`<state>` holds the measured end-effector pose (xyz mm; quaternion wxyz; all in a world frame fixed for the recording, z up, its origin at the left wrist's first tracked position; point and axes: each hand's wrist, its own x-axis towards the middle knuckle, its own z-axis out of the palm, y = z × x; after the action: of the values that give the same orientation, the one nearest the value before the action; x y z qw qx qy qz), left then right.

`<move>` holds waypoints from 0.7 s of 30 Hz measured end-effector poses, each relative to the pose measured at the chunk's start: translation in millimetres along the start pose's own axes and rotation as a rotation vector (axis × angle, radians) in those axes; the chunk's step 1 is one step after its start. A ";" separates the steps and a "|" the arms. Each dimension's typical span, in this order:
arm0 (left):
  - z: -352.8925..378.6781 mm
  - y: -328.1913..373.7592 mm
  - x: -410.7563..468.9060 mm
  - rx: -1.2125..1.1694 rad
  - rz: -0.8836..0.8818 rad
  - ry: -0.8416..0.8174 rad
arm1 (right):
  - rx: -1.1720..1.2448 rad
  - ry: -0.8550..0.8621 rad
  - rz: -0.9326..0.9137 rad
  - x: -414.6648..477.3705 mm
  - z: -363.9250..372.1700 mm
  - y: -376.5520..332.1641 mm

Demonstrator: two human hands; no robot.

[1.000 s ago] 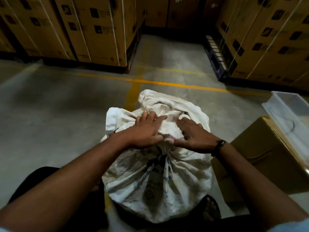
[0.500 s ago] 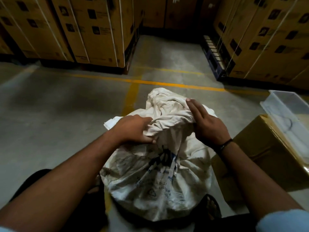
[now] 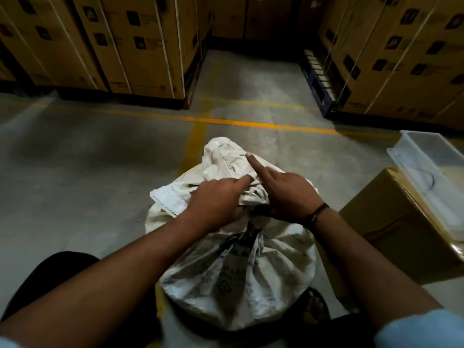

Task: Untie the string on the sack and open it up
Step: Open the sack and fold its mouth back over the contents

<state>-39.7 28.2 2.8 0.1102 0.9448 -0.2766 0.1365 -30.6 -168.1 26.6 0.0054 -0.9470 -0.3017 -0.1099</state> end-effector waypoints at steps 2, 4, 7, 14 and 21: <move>-6.1 -10.5 5.8 -0.107 -0.082 -0.089 | -0.101 0.084 0.011 -3.9 5.6 2.1; -16.5 -22.2 11.0 -0.240 -0.125 -0.211 | -0.160 0.162 0.005 -6.2 8.8 4.6; -27.5 -33.5 14.9 -0.254 -0.103 -0.447 | -0.246 0.226 0.036 -9.6 11.7 6.4; -24.6 -66.9 5.1 -0.007 -0.169 -0.617 | -0.262 0.206 0.313 -39.4 29.6 46.1; -9.2 -62.8 -12.1 0.106 -0.122 -0.114 | 0.108 -0.373 0.317 -28.4 -2.4 45.9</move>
<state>-16.5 88.5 -0.7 0.0523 0.9707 -0.2166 0.0898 -27.3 -222.1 25.5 0.0174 -0.9847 -0.1507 0.0854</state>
